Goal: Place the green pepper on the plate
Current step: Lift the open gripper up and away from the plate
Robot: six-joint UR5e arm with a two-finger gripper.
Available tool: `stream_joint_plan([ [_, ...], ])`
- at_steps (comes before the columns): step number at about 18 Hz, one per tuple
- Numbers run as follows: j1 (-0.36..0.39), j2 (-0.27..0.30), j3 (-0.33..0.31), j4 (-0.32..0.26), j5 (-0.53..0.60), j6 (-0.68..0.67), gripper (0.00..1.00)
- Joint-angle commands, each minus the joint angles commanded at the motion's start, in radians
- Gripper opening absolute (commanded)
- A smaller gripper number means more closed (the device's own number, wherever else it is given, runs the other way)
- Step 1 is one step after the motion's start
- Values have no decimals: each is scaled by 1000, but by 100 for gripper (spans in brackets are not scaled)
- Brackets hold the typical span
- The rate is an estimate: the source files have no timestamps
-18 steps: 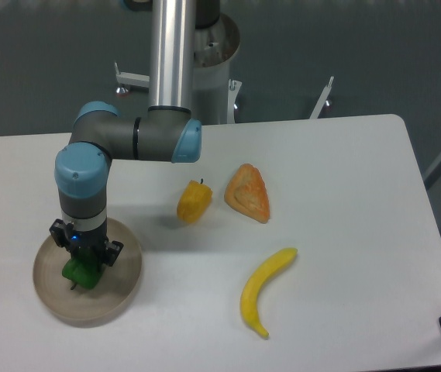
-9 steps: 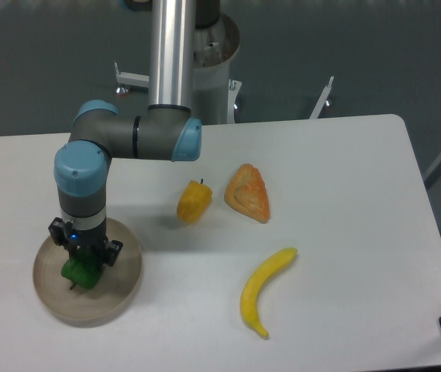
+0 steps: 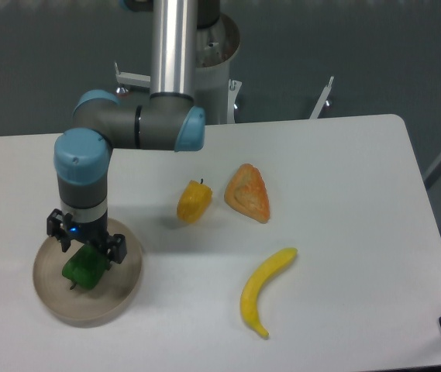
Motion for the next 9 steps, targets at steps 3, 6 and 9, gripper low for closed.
stream_joint_plan([
  [3, 66, 31, 32, -68, 8, 88, 100],
  [6, 118, 49, 45, -80, 8, 172, 100],
  [9, 164, 51, 42, -80, 9, 249, 100],
])
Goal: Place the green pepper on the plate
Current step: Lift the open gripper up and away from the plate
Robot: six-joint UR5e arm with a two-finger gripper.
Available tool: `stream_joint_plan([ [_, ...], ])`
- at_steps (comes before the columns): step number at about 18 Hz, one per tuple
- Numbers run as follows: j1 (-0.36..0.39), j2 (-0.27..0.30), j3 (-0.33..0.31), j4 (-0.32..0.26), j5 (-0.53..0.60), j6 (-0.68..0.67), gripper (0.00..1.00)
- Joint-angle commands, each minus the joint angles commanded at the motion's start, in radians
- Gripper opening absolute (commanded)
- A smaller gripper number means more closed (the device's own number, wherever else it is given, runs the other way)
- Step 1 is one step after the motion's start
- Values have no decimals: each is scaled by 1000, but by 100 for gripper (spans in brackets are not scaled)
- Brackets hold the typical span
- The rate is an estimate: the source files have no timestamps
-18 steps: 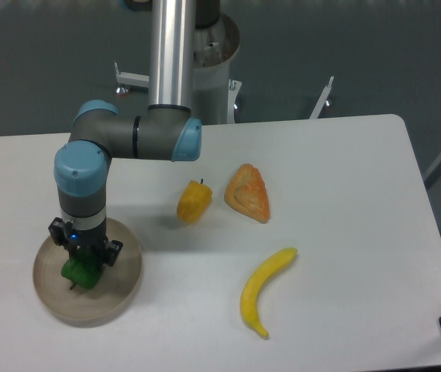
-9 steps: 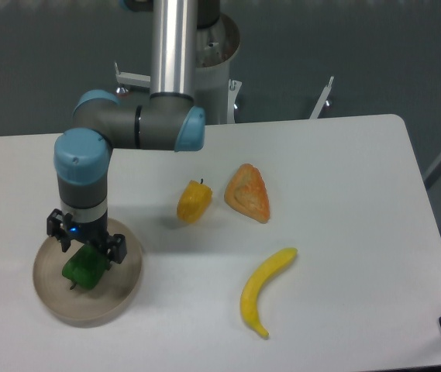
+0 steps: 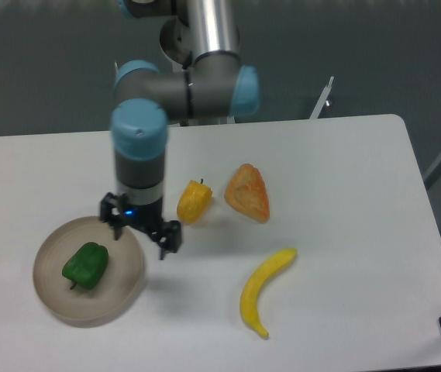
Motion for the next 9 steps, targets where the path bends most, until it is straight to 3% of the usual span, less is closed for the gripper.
stream_joint_plan([
  [9, 130, 15, -17, -18, 63, 232, 100],
])
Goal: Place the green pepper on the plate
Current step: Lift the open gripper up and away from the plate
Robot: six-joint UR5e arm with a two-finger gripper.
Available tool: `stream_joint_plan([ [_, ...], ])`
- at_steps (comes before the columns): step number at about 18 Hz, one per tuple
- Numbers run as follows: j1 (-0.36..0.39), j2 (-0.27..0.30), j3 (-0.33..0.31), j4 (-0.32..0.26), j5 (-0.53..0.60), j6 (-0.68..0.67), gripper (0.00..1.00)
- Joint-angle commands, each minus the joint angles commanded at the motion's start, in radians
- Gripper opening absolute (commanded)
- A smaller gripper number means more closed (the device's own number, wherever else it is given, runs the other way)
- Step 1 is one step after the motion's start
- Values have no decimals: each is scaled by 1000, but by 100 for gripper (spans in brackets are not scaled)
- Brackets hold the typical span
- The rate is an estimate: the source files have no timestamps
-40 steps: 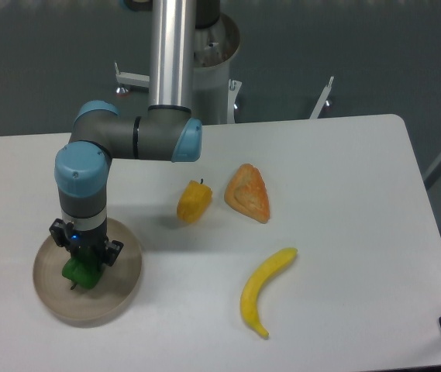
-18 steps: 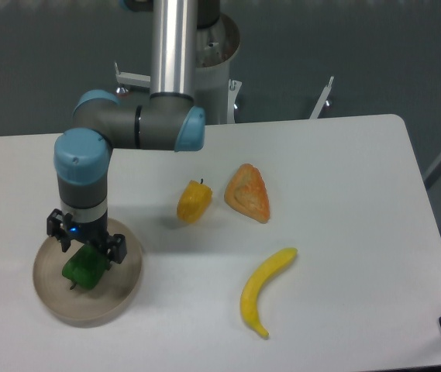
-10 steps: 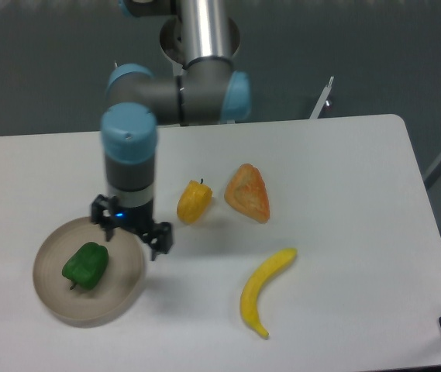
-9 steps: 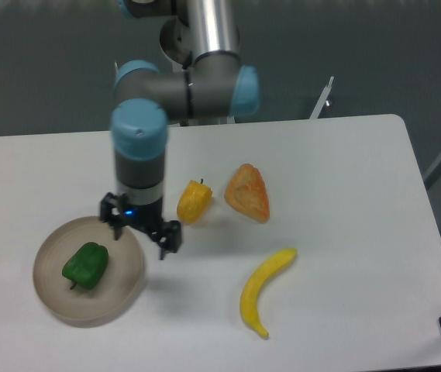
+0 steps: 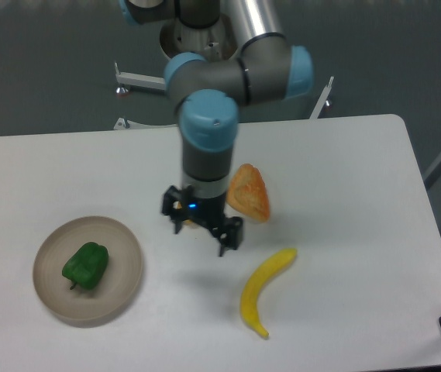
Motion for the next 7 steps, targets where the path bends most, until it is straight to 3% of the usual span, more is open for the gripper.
stream_joint_plan([
  [7, 23, -2, 3, 3, 2, 22, 100],
])
